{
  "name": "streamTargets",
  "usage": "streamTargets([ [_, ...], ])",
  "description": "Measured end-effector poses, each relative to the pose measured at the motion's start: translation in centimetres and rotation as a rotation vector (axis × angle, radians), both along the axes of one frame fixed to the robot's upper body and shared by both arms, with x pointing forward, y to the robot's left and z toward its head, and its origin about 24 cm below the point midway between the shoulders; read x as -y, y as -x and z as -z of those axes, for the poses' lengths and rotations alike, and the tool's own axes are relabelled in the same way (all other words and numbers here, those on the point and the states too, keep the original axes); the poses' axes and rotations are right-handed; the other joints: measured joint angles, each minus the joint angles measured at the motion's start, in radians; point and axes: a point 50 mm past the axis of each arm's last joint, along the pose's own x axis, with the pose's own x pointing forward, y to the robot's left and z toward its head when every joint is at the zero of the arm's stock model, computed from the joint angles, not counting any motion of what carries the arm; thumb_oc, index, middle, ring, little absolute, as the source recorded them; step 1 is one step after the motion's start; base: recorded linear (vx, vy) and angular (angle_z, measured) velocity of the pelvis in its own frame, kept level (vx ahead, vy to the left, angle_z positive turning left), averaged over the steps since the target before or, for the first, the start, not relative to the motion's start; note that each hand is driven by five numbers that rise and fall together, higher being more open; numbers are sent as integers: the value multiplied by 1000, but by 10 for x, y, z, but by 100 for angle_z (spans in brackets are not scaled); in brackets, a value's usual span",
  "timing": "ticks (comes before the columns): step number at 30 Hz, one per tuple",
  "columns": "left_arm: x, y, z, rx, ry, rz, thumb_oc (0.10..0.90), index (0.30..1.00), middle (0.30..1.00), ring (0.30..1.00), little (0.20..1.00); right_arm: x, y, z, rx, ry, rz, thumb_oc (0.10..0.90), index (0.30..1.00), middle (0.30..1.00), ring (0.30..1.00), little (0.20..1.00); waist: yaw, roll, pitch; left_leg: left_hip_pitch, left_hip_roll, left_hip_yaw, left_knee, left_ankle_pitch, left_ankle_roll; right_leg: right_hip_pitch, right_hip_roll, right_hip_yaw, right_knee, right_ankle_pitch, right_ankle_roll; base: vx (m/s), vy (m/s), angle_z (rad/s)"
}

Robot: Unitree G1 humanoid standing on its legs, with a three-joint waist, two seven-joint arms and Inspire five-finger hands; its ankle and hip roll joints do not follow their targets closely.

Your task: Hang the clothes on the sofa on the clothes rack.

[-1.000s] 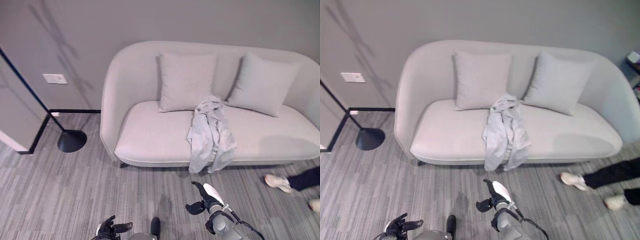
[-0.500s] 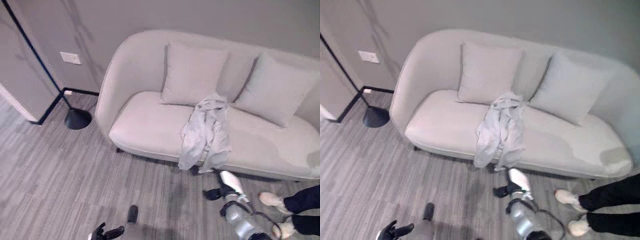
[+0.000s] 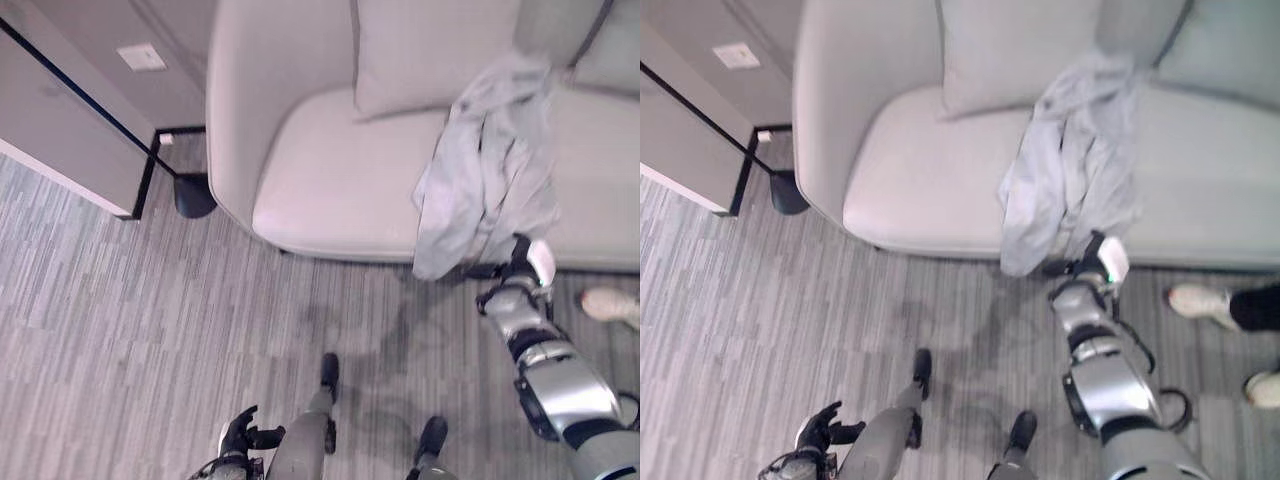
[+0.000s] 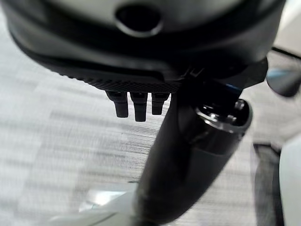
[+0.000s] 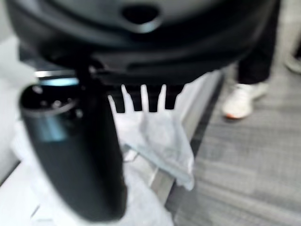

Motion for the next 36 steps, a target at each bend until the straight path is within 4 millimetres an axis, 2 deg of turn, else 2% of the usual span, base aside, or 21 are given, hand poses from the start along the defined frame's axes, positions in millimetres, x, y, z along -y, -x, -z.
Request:
streamTargets([
  [2, -1, -17, -9, 55, -7, 12, 800, 900, 900, 900, 900, 0, -4, -9, 34, -34, 11, 800, 900, 900, 900, 900, 3, -28, 35, -11, -12, 4, 0, 0, 1, -21, -15, 14, 0, 2, 4, -22, 68, -14],
  [3, 0, -33, -17, 107, -11, 26, 800, 900, 900, 900, 900, 1, -10, -26, 80, -54, 15, 800, 900, 900, 900, 900, 4, -39, 64, -33, -14, 2, 0, -1, 2, -44, -18, 15, 0, 5, 8, -37, 36, -4],
  [5, 4, -49, -26, 159, -6, 41, 800, 900, 900, 900, 900, 5, -12, -39, 111, -46, 19, 800, 900, 900, 900, 900, -4, -50, 95, -46, -16, 2, 1, 3, 7, -54, -20, 15, 0, 6, 10, -38, 28, 4],
  [6, 10, -62, -36, 212, -2, 64, 800, 900, 900, 900, 900, 10, -13, -50, 131, -53, 39, 800, 900, 900, 900, 900, -1, -61, 112, -67, -19, 1, 1, 6, 11, -75, -21, 12, 0, 7, 11, -23, 30, 4],
  [7, 14, -67, -39, 231, -1, 82, 800, 900, 900, 900, 900, 14, -12, -53, 139, -51, 49, 800, 900, 900, 900, 900, 5, -65, 122, -68, -22, 1, 1, 7, 13, -76, -25, 13, 0, 7, 11, -11, 24, 4],
  [11, 22, -73, -47, 287, -22, 131, 800, 900, 900, 900, 900, 25, -9, -64, 140, -39, 82, 800, 900, 900, 900, 900, 15, -67, 126, -82, -26, -2, 1, 5, 16, -86, -27, 12, 0, 5, 13, 0, 0, 0],
  [12, 21, -71, -45, 281, -36, 140, 800, 900, 900, 900, 900, 28, -10, -77, 182, -52, 87, 800, 900, 900, 900, 900, 13, -67, 126, -103, -25, -5, 1, 5, 16, -108, -25, 13, 0, 5, 13, -33, 11, 2],
  [13, 19, -71, -45, 282, -49, 143, 800, 900, 900, 900, 900, 32, -9, -81, 201, -56, 92, 800, 900, 900, 900, 900, 14, -74, 130, -120, -25, -8, 7, 6, 18, -120, -24, 12, 0, 5, 13, -37, 20, 4],
  [16, 11, -74, -50, 302, -112, 183, 800, 900, 900, 900, 900, 34, -7, -83, 256, -124, 102, 800, 900, 900, 900, 900, 14, -94, 143, -166, -23, -29, 20, 6, 18, -155, -19, 6, 3, 5, 13, -26, 8, 7],
  [19, 12, -81, -54, 319, -121, 194, 800, 900, 900, 900, 900, 34, -7, -81, 284, -196, 108, 800, 900, 900, 900, 900, 14, -97, 162, -172, -26, -33, 20, 6, 18, -159, -20, 5, 5, 5, 13, -6, 6, 5],
  [25, 10, -87, -61, 355, -146, 209, 800, 900, 900, 900, 900, -15, -25, -51, 274, -312, -52, 800, 900, 900, 900, 900, 12, -98, 164, -146, -30, -39, 30, 6, 18, -122, -24, 4, 5, 5, 13, 11, -5, 3],
  [28, 6, -85, -59, 343, -153, 188, 800, 900, 900, 900, 900, -39, -25, -29, 266, -346, -142, 800, 900, 900, 900, 900, 9, -101, 162, -99, -28, -50, 31, 6, 18, -69, -19, 8, 4, 4, 14, 40, -25, 7],
  [30, 2, -82, -56, 328, -172, 169, 800, 900, 900, 900, 900, -59, -23, -14, 277, -403, -194, 800, 900, 900, 900, 900, 1, -112, 157, -71, -24, -51, 31, 5, 17, -40, -13, 9, 2, 2, 14, 50, -10, 1],
  [32, -4, -74, -50, 294, -192, 158, 800, 900, 900, 900, 900, -95, -14, 6, 298, -475, -302, 800, 900, 900, 900, 900, -23, -143, 141, -50, -18, -51, 31, 4, 16, -19, -9, 13, 1, 0, 15, 56, -18, -3],
  [34, -6, -65, -44, 261, -206, 171, 800, 900, 900, 900, 900, -111, -3, 25, 282, -510, -341, 800, 900, 900, 900, 900, -34, -168, 124, -37, -17, -52, 31, 1, 13, -5, -7, 14, 1, 0, 15, 68, -10, 0],
  [36, -4, -56, -37, 227, -206, 182, 800, 900, 900, 900, 900, -120, 22, 62, 199, -516, -347, 800, 900, 900, 900, 900, -41, -202, 82, -30, -20, -50, 26, -19, 3, 3, -11, 13, 0, -2, 14, 149, -2, 8],
])
